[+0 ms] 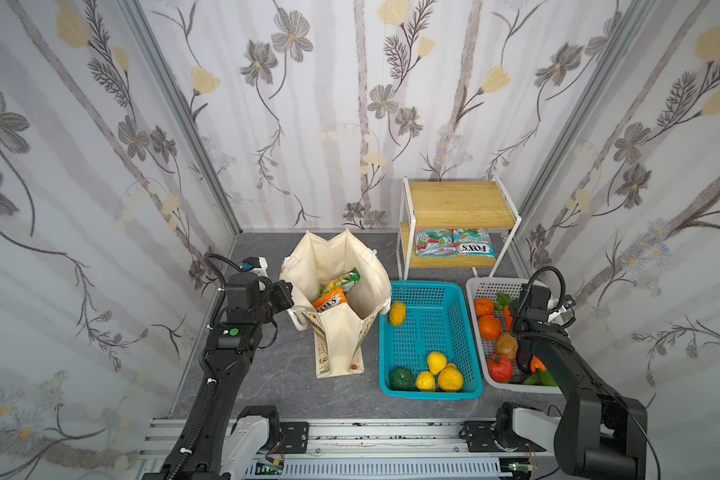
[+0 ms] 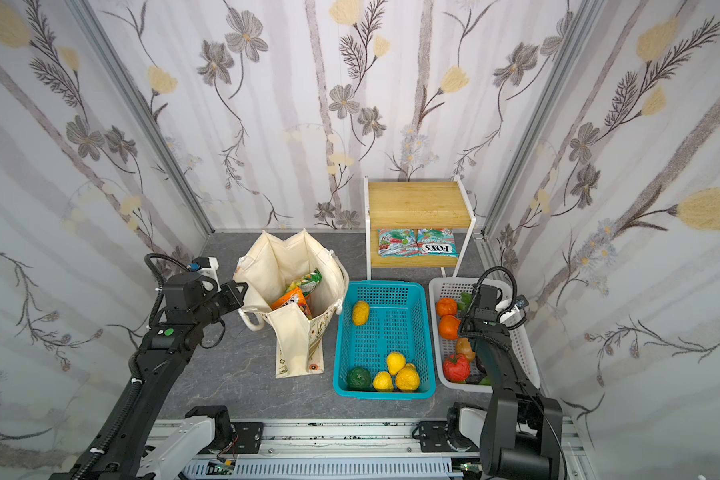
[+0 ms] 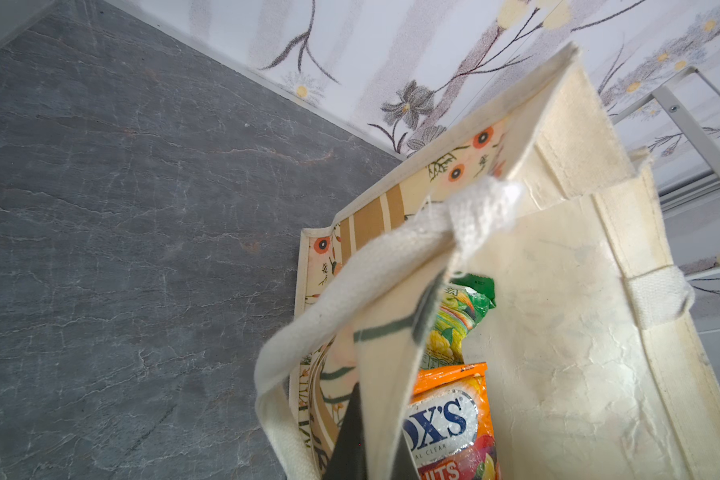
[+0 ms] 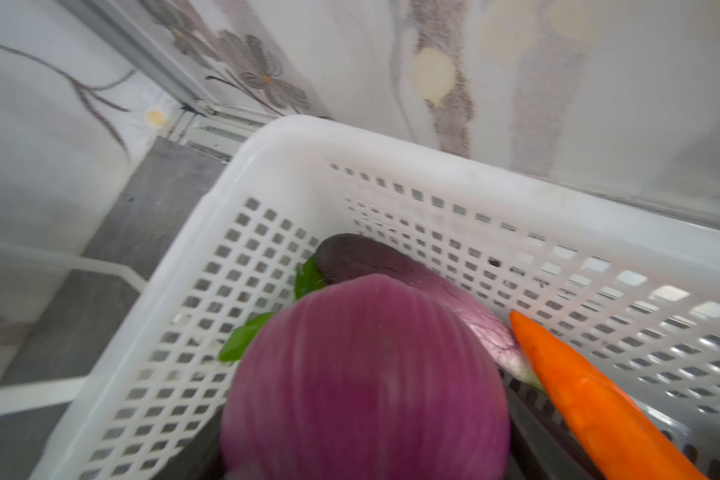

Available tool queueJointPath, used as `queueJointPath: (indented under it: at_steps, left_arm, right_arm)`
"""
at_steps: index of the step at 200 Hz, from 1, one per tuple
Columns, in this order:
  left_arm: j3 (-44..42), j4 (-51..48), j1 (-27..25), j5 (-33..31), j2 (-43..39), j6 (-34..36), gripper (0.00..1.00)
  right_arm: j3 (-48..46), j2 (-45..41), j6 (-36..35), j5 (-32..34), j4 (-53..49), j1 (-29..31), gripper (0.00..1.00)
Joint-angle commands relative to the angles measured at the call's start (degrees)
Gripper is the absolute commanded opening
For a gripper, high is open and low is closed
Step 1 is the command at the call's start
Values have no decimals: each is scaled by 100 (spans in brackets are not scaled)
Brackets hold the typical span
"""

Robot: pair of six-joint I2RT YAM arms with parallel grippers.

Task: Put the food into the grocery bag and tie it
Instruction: 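Lift the red onion and carry it toward the tote bag with the right gripper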

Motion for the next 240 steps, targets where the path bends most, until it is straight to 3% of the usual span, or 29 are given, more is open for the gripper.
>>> queueJointPath:
  at_steps: [1, 87, 116, 147, 180, 212, 240]
  left_arm:
    - [18, 16, 2, 26, 33, 1, 0]
    - [44, 17, 3, 27, 11, -59, 0]
    - [45, 25, 2, 15, 20, -60, 0]
    - [16, 19, 2, 18, -30, -69, 0]
    - [-11, 16, 2, 19, -85, -81, 0]
    - [11, 16, -4, 66, -85, -148, 0]
    - [51, 16, -3, 45, -77, -170, 0]
  right_arm:
    - [-144, -399, -623, -498, 690, 101, 63]
    - [-757, -2292, -954, -2708, 1431, 447, 59]
    - [-605, -2538, -985, -3103, 1604, 781, 59]
    - [-336, -2574, -1041, -2927, 1843, 1552, 57]
    - [485, -2012, -889, -2580, 1856, 2711, 56]
    - [1340, -1289, -1351, -2039, 1946, 3978, 56]
    - [2137, -418, -1812, -1964, 1913, 4876, 56]
